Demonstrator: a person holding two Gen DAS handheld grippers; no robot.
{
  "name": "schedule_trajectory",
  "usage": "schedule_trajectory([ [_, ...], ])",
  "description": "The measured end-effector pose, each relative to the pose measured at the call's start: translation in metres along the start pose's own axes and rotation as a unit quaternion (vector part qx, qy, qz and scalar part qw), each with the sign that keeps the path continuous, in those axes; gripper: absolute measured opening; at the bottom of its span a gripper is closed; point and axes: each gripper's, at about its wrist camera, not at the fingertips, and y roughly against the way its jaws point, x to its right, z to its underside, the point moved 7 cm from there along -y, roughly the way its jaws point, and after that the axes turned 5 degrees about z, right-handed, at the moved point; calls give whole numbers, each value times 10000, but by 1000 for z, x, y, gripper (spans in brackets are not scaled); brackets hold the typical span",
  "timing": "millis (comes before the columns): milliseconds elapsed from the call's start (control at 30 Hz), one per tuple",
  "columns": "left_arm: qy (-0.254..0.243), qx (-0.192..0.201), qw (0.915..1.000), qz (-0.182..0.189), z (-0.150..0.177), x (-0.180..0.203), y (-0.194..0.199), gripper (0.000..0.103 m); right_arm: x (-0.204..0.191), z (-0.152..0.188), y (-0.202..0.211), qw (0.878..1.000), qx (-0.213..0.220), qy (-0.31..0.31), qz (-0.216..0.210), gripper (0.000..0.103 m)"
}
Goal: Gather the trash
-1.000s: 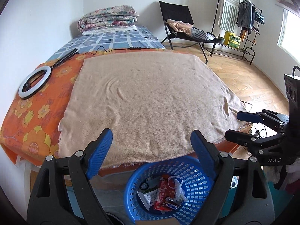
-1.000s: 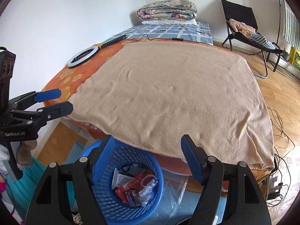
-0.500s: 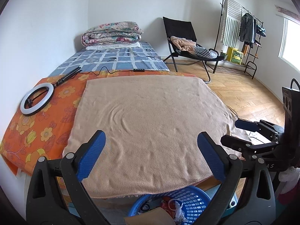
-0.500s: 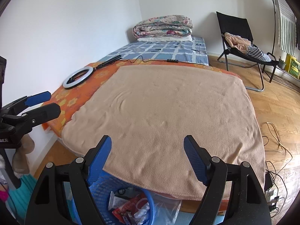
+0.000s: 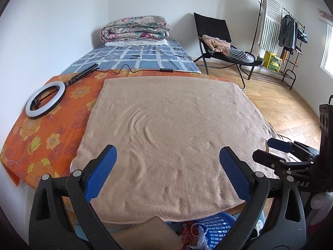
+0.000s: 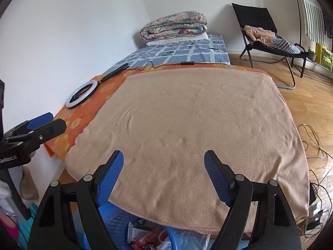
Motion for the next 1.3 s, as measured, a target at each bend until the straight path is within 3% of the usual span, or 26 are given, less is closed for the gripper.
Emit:
schedule_trajectory([
  [400, 212, -43, 9998, -56, 3, -7, 1, 102, 4, 0, -2, 9998, -25, -182, 79, 80],
  [1300, 201, -64, 9998, -47, 5, -5, 0, 102, 7, -1, -3, 9997, 29, -195, 145, 80],
])
